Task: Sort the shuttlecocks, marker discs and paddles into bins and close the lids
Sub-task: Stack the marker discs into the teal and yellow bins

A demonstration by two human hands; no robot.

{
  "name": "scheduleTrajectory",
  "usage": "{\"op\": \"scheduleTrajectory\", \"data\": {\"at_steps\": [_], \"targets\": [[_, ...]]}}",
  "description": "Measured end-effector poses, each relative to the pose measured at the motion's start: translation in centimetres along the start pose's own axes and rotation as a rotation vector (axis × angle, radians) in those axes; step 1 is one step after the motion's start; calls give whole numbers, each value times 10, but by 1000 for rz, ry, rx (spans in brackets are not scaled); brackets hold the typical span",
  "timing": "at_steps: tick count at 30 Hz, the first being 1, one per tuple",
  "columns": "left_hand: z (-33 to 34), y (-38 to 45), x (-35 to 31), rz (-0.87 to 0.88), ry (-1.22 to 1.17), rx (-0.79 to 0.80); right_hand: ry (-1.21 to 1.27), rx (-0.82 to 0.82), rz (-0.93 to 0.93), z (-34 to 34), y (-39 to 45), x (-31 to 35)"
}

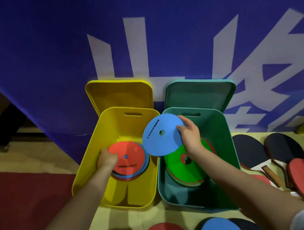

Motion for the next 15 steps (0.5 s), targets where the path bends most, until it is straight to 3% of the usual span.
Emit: {"op": "scheduleTrajectory", "data": {"at_steps": [3,8,11,13,15], "targets": [[1,-1,-7,32,178,74,-87,17,-42,11,1,2],[-49,-30,-48,691,157,-224,-304,125,-98,57,8,9],[-73,-24,-33,592,188,-296,-455,170,-115,100,12,6],[-79,-15,-25,433,209,-222,-540,172,-130,128,11,3],[-81,-10,-24,396,227,-141,-598,201,-114,152,11,-4]]}}
Point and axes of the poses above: each hand's wrist, its own y-axis towards the middle knuckle, its own z-axis out of the palm, x = y × z, the point moved 3 cm from there along y, towards the middle knuckle, and after that the axes turned 8 degrees about z, right-handed, at the moved point
